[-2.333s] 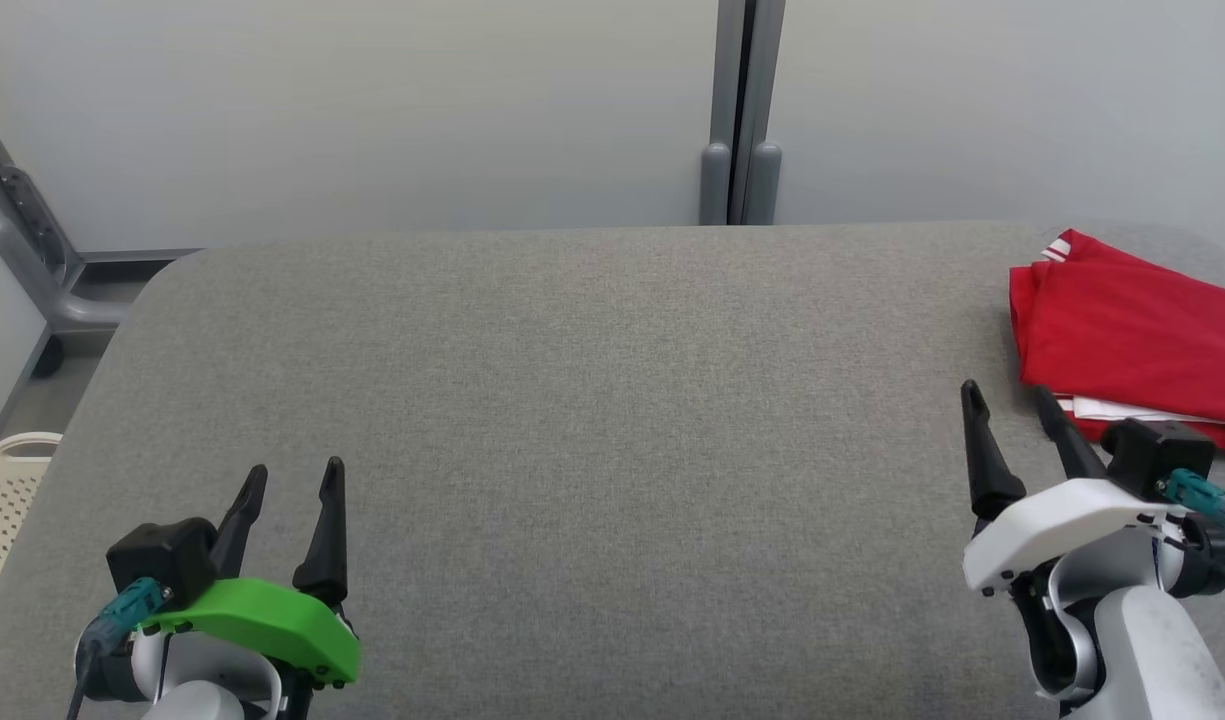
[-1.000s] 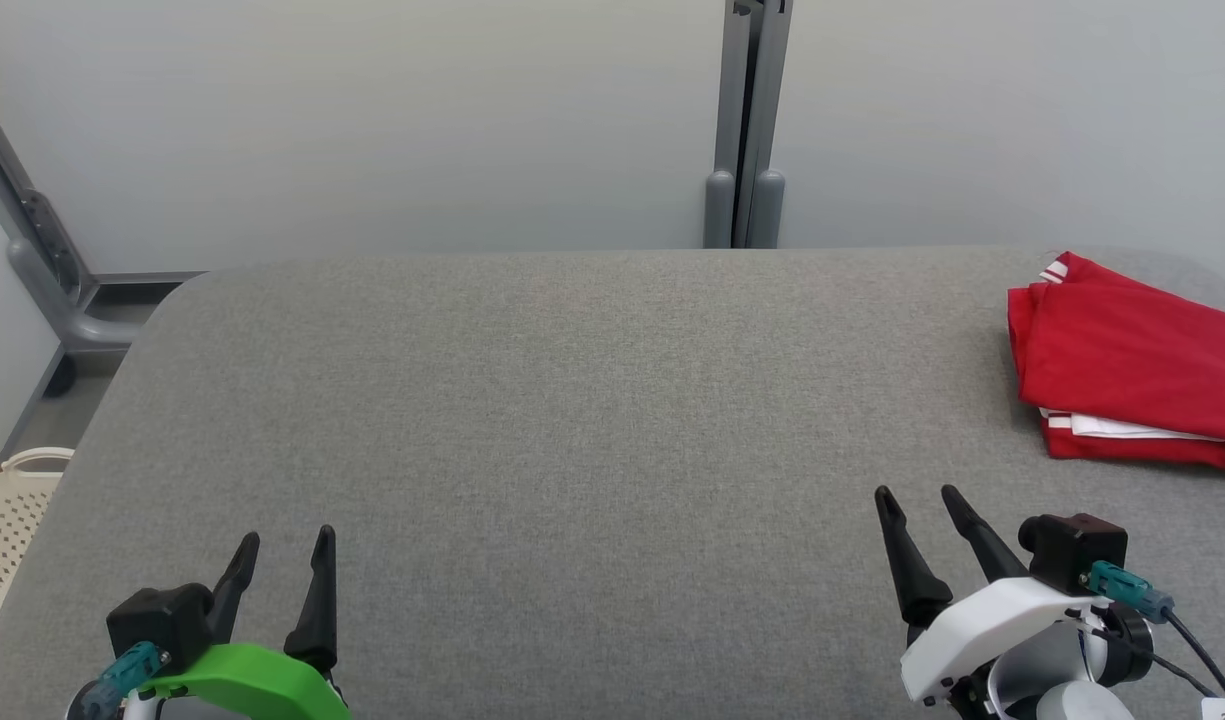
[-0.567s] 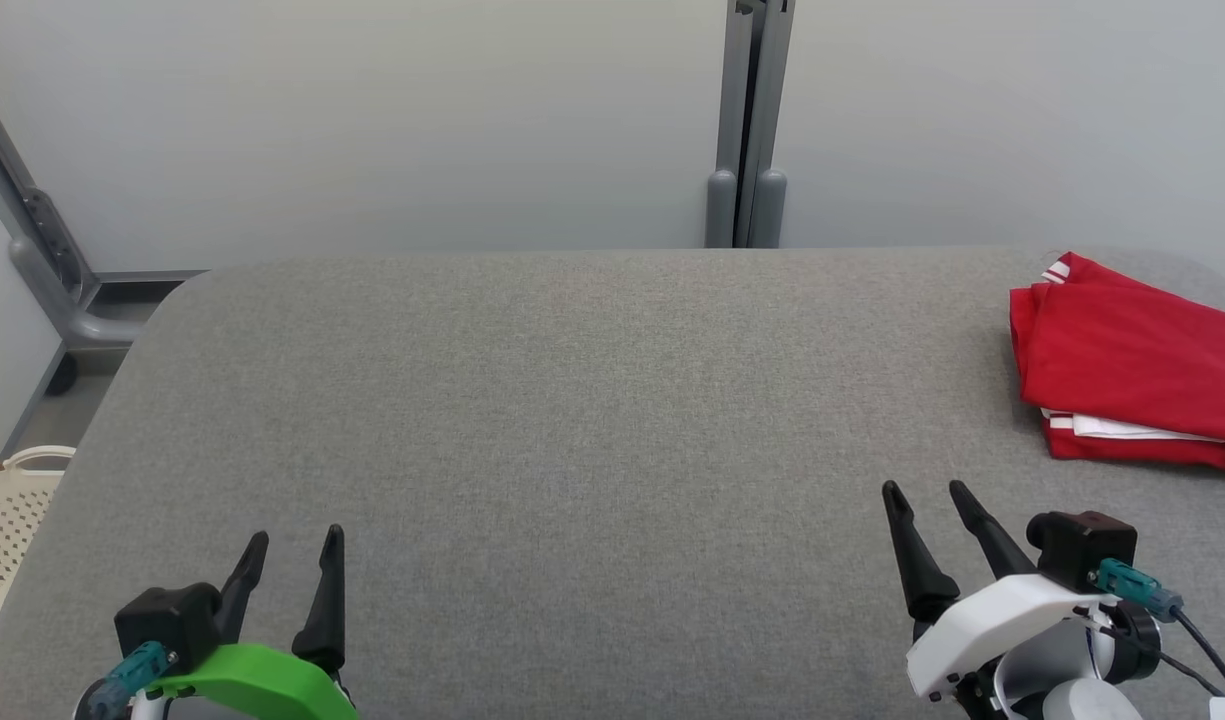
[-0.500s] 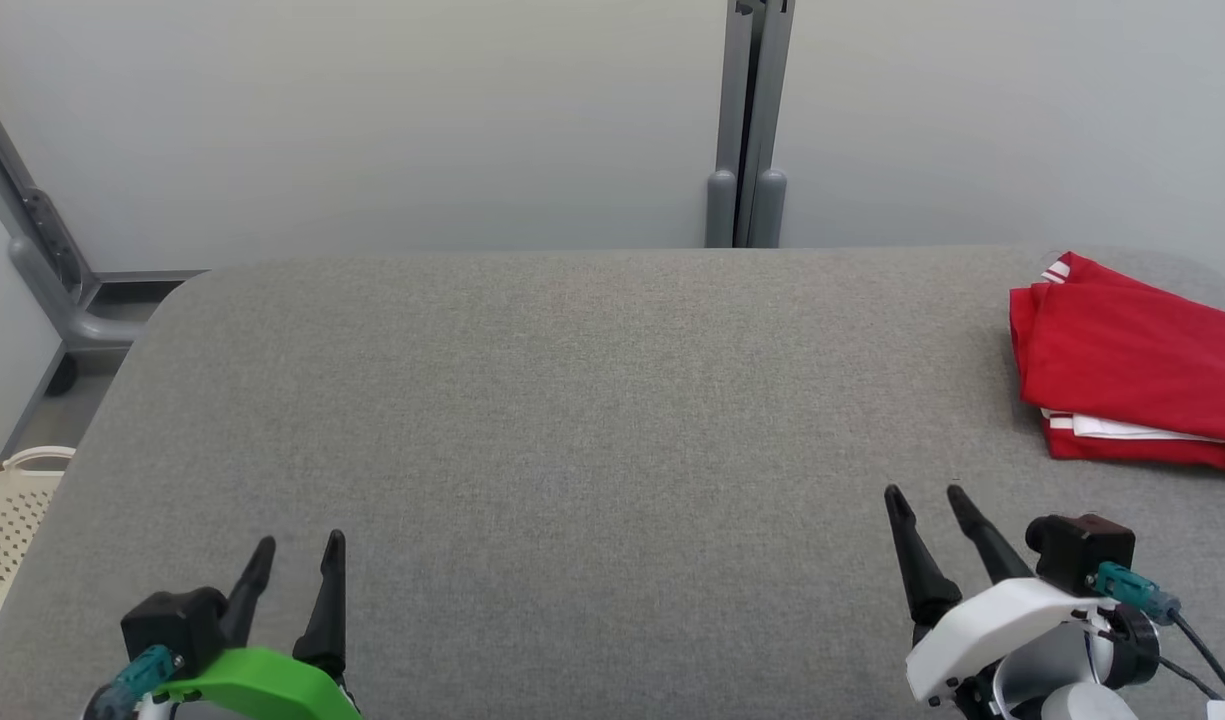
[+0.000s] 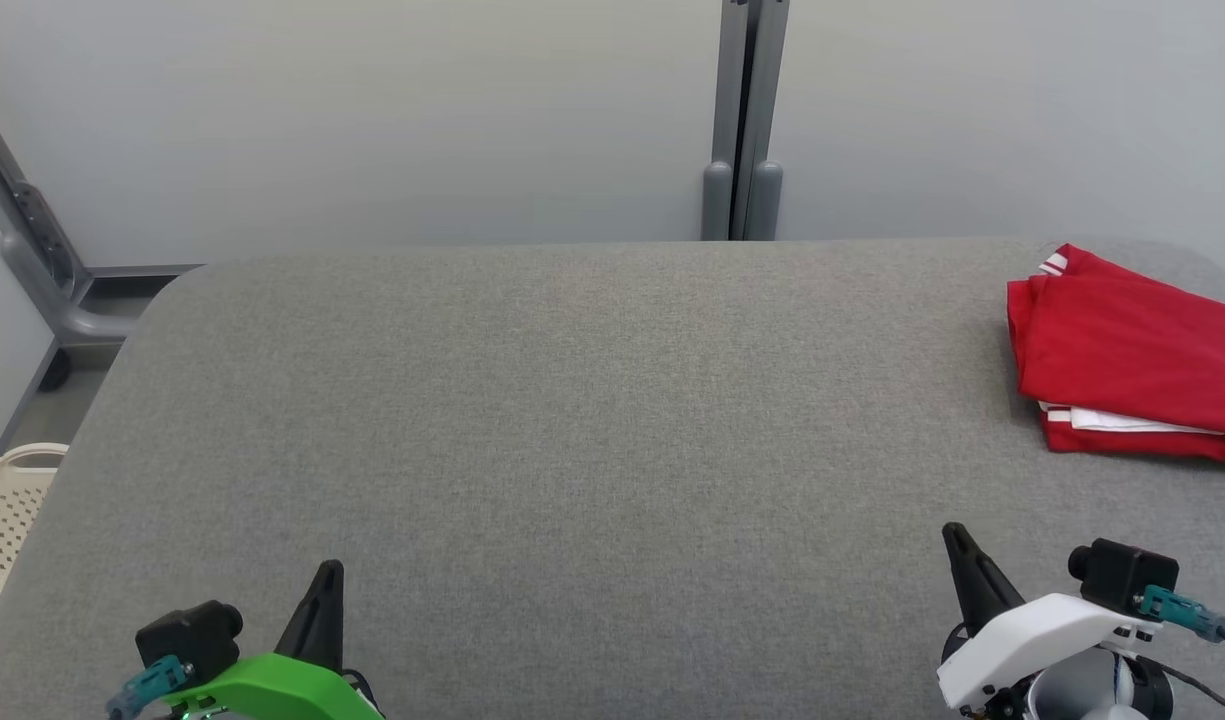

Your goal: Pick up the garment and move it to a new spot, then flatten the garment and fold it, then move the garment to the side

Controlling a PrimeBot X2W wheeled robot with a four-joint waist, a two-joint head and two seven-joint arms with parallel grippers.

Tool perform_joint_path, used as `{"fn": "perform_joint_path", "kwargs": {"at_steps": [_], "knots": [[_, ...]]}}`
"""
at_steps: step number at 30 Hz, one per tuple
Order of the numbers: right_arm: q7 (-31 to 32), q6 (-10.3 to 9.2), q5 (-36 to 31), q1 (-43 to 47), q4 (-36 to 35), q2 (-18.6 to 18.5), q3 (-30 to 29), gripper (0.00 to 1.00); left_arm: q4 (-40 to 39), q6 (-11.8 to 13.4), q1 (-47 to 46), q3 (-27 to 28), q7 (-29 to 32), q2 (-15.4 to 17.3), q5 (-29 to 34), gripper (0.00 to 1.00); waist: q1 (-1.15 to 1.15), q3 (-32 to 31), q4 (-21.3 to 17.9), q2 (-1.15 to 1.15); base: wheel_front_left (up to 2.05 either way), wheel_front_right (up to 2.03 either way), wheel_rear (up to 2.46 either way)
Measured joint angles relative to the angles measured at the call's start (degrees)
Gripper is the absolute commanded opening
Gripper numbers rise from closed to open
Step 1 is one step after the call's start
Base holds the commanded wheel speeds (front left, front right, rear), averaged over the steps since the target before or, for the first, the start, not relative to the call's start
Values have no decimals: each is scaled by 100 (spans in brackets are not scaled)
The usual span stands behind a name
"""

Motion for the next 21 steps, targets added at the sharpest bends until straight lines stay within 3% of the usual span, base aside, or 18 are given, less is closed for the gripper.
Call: {"fn": "perform_joint_path", "kwargs": {"at_steps": [21], "knots": [[398, 0, 1770, -232, 123, 0, -642, 0, 276, -519, -293, 651, 255, -610, -1132, 0, 0, 131, -78, 0, 0, 0, 0]]}}
